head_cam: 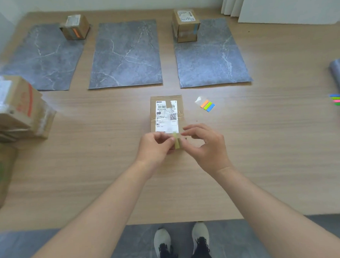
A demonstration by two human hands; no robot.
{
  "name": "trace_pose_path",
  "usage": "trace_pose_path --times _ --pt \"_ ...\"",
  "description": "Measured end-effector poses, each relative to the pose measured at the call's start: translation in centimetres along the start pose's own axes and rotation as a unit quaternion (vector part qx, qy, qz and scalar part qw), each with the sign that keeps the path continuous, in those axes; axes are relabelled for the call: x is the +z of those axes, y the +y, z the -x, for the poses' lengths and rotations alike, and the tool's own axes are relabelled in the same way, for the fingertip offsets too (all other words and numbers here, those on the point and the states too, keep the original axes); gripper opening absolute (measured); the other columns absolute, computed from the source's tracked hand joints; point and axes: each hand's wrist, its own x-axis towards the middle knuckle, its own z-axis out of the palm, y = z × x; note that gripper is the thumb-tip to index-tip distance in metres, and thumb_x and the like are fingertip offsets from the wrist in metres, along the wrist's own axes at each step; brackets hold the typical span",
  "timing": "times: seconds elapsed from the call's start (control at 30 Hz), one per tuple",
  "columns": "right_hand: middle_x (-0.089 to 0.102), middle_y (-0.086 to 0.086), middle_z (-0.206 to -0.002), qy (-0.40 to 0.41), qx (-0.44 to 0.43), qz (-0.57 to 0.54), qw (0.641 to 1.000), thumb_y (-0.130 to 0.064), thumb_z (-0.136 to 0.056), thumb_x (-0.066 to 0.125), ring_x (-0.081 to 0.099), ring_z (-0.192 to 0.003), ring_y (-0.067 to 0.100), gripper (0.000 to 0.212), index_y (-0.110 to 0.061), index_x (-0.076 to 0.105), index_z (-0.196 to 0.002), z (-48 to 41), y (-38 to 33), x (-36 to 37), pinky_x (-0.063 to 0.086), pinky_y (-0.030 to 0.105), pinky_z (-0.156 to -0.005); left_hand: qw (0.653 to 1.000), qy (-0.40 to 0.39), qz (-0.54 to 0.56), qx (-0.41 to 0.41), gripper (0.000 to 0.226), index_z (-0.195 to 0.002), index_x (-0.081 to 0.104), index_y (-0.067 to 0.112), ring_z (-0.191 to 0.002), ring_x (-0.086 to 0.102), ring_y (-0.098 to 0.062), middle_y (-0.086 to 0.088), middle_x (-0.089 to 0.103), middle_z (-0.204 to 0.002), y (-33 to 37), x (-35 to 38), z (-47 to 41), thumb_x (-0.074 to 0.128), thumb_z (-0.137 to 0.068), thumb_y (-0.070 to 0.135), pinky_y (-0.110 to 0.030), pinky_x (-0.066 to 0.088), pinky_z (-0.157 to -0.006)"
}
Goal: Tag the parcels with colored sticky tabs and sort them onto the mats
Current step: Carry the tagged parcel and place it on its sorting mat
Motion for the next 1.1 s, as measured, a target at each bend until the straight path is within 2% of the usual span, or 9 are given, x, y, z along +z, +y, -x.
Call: trace_pose_path --times 0.1,0.17,0.3,0.43,0.53,0.6,0.67,0.9,1.1 --pt "0.073 -0.002 -0.118 -0.018 -0.009 0.059 0.998 -0.001 -0.087 0.066 0.068 -0.108 0.013 0.030 -0.014 0.077 -0.112 0.2 1.9 0.0 0.057 0.039 -0.088 0.995 0.027 -0.092 0.032 0.006 -0.080 0.076 0.014 -0.066 0.067 -0.017 -0.009 0.074 -0.073 -3.3 0.5 -0.1 0.075 -0.085 0.012 -0.049 0.060 -0.081" --pt "0.068 0.001 -0.131 -0.078 -0.030 0.102 0.991 0.005 -0.084 0.057 0.065 -0.119 0.021 0.045 -0.014 0.073 -0.122 0.2 3.1 0.2 0.057 0.043 -0.092 0.994 0.051 -0.097 0.029 0.010 -0.076 0.076 0.020 -0.066 0.067 -0.015 -0.001 0.074 -0.070 -4.8 1.2 -0.1 0.076 -0.084 0.014 -0.047 0.060 -0.080" --pt "0.061 0.000 -0.142 -0.175 -0.065 0.146 0.972 -0.002 -0.082 0.057 0.059 -0.126 0.024 0.052 -0.017 0.068 -0.132 0.4 4.7 0.7 0.059 0.046 -0.085 0.993 0.075 -0.085 0.039 0.020 -0.070 0.077 0.030 -0.074 0.072 -0.021 0.006 0.074 -0.071 -6.3 2.5 -0.6 0.076 -0.083 0.015 -0.046 0.060 -0.082" --pt "0.069 -0.004 -0.126 -0.165 -0.096 0.164 0.968 -0.010 -0.083 0.070 0.064 -0.113 0.025 0.036 -0.017 0.075 -0.119 -0.1 5.7 1.0 0.060 0.042 -0.074 0.990 0.102 -0.084 0.060 0.023 -0.069 0.076 0.031 -0.076 0.072 -0.028 0.005 0.074 -0.070 -6.5 3.3 -1.3 0.075 -0.084 0.014 -0.044 0.060 -0.079" --pt "0.071 -0.006 -0.113 -0.155 -0.109 0.162 0.968 -0.014 -0.085 0.073 0.065 -0.103 0.023 0.016 -0.017 0.078 -0.100 -0.9 6.0 1.1 0.059 0.043 -0.068 0.986 0.115 -0.094 0.069 0.015 -0.075 0.078 0.025 -0.074 0.072 -0.023 0.006 0.074 -0.069 -6.3 3.4 -2.1 0.075 -0.085 0.014 -0.039 0.060 -0.077" --pt "0.070 -0.007 -0.107 -0.157 -0.107 0.157 0.969 -0.015 -0.084 0.076 0.064 -0.099 0.024 0.004 -0.016 0.077 -0.088 -1.5 6.2 1.3 0.058 0.047 -0.070 0.986 0.122 -0.096 0.067 0.009 -0.078 0.079 0.022 -0.073 0.073 -0.020 0.008 0.074 -0.069 -6.1 3.6 -2.4 0.077 -0.084 0.015 -0.035 0.060 -0.075" --pt "0.069 -0.008 -0.103 -0.156 -0.098 0.153 0.971 -0.018 -0.082 0.080 0.062 -0.097 0.024 0.007 -0.016 0.074 -0.080 -1.8 6.3 1.6 0.057 0.048 -0.071 0.984 0.129 -0.102 0.065 0.008 -0.078 0.079 0.021 -0.071 0.072 -0.017 0.009 0.074 -0.068 -6.1 3.8 -2.4 0.078 -0.084 0.017 -0.029 0.058 -0.072" --pt "0.067 -0.006 -0.087 -0.097 -0.120 0.179 0.972 -0.011 -0.077 0.080 0.059 -0.084 0.025 0.020 -0.015 0.063 -0.066 -2.3 6.0 2.8 0.050 0.037 -0.046 0.983 0.139 -0.108 0.053 0.007 -0.077 0.079 0.018 -0.060 0.066 -0.005 0.009 0.071 -0.062 -5.9 3.9 -2.2 0.077 -0.084 0.020 -0.014 0.046 -0.060" --pt "0.060 -0.001 -0.083 -0.068 -0.156 0.203 0.964 -0.006 -0.069 0.080 0.053 -0.083 0.026 0.022 -0.013 0.059 -0.071 -2.1 6.6 3.5 0.047 0.038 -0.043 0.981 0.139 -0.135 0.029 0.011 -0.076 0.079 0.020 -0.064 0.066 -0.007 0.009 0.072 -0.065 -6.3 2.6 -2.4 0.078 -0.083 0.029 -0.021 0.049 -0.065"
